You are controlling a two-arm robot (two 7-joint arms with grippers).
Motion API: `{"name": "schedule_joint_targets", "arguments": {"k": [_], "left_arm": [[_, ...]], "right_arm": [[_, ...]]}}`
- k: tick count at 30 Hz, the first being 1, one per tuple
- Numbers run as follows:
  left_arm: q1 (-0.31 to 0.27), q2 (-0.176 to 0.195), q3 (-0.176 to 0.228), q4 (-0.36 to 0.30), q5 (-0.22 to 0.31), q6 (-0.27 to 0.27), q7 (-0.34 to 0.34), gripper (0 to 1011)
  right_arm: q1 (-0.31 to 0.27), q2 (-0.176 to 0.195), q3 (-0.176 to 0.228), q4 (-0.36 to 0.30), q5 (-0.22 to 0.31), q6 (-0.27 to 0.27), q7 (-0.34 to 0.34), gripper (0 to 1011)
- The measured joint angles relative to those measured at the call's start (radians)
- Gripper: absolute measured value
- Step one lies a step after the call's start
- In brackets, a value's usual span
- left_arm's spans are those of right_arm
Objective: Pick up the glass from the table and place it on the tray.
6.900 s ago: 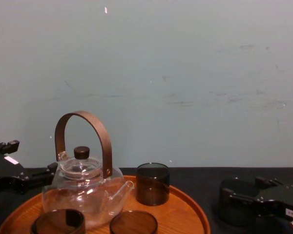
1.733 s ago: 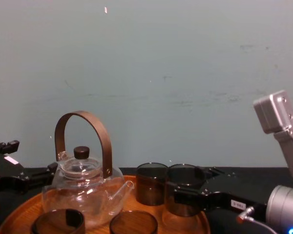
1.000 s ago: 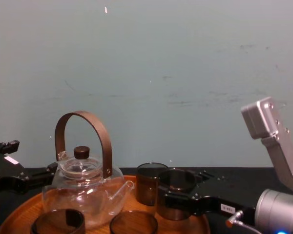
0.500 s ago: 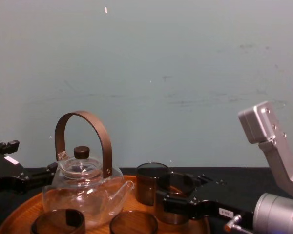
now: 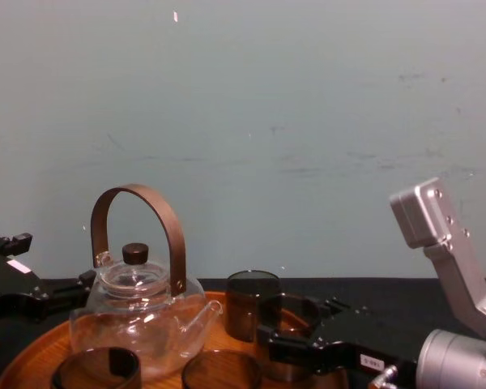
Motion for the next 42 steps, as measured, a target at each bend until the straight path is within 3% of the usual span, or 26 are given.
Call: {"name": "schedule_joint_targets", "arguments": {"k": [19,25,31,42], "left_arm": [[0.000,0.000,0.000,0.000,0.000,0.000,0.000,1001],[0.000,0.000,0.000,0.000,0.000,0.000,0.000,1001],[0.000,0.000,0.000,0.000,0.000,0.000,0.000,1001],[0.000,0.000,0.000,0.000,0.000,0.000,0.000,1001]], "right_arm": [[0.002,-0.007,0.001,0.014,-0.011,-0.001,-0.011,901],[0.002,-0.006,0.001,0.014,-0.010,0.000,-0.010,1000],[0.001,-0.006,0.003,0.013,-0.006,0.000,-0.006,1002],[-0.016,0.006,0.015,-0.032,0.010,0.001,0.005,1002]]}}
